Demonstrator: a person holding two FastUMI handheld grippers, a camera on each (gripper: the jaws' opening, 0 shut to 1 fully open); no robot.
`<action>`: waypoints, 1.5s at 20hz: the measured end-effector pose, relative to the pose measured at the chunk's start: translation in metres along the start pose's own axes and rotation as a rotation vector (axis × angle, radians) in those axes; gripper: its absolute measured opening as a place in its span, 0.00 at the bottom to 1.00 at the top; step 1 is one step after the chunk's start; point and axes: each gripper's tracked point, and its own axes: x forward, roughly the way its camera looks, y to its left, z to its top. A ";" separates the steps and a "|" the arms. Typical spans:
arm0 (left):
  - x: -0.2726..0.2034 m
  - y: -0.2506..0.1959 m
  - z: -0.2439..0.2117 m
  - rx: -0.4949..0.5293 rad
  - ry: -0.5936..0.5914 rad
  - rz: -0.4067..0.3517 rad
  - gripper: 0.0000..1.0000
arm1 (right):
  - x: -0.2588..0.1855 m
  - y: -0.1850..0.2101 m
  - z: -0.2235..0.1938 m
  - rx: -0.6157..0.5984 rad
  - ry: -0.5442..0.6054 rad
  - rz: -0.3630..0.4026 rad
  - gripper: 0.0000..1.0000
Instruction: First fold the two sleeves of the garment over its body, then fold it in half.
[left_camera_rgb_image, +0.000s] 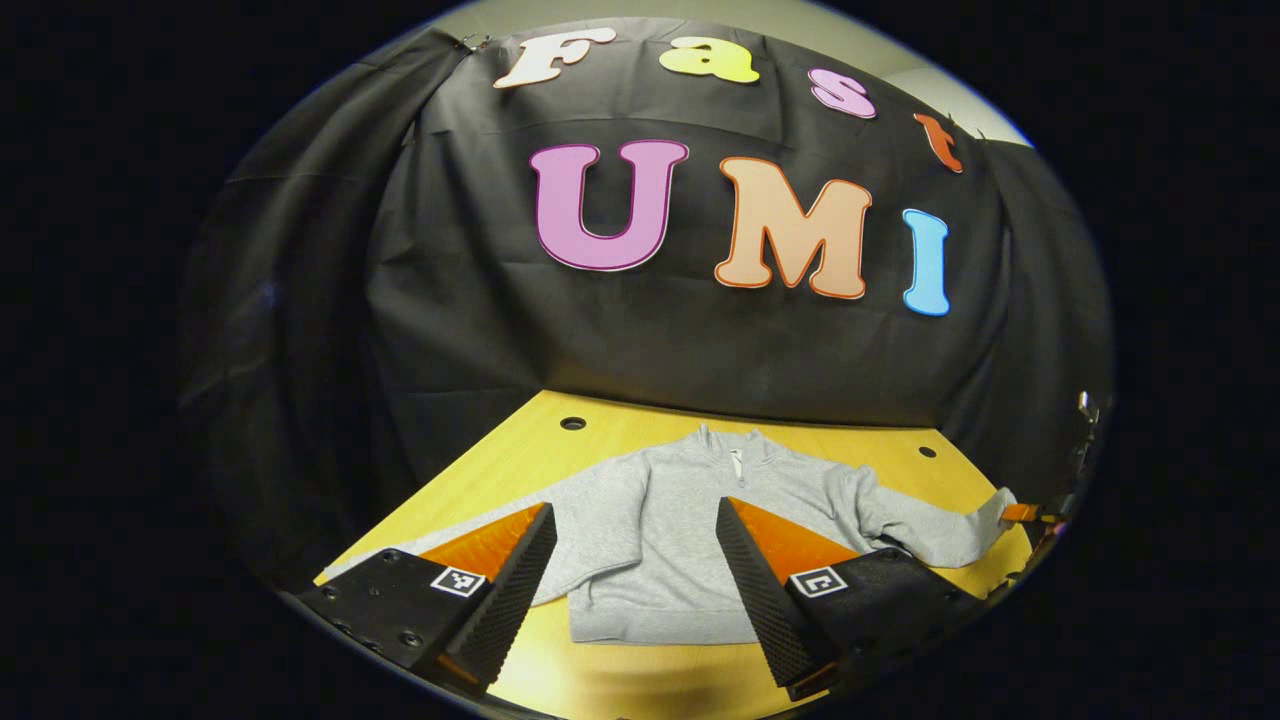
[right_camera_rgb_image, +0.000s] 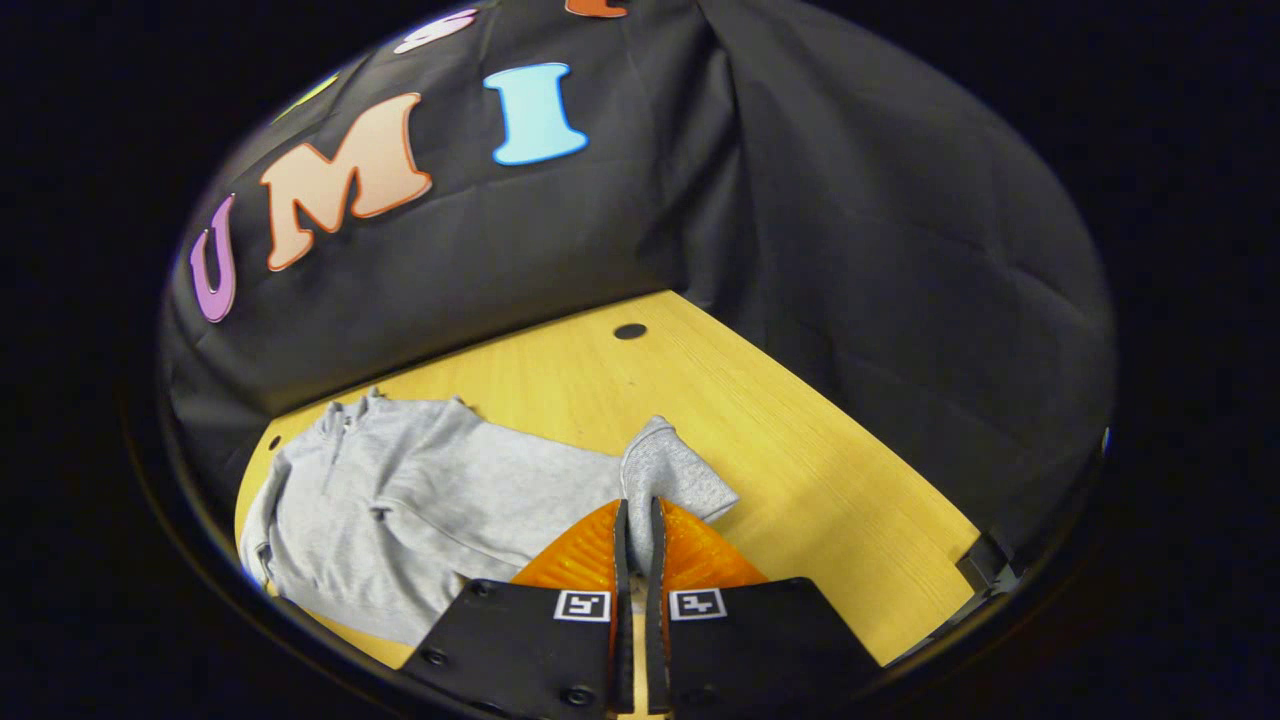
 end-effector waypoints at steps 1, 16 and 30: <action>0.001 0.006 0.002 0.001 -0.003 0.001 0.94 | -0.005 0.016 0.006 -0.005 -0.010 0.015 0.07; 0.000 0.099 -0.005 -0.046 0.010 0.059 0.94 | -0.049 0.246 0.070 -0.026 -0.150 0.324 0.07; -0.015 0.175 -0.052 -0.088 0.092 0.191 0.94 | -0.072 0.484 0.016 0.038 -0.017 0.828 0.07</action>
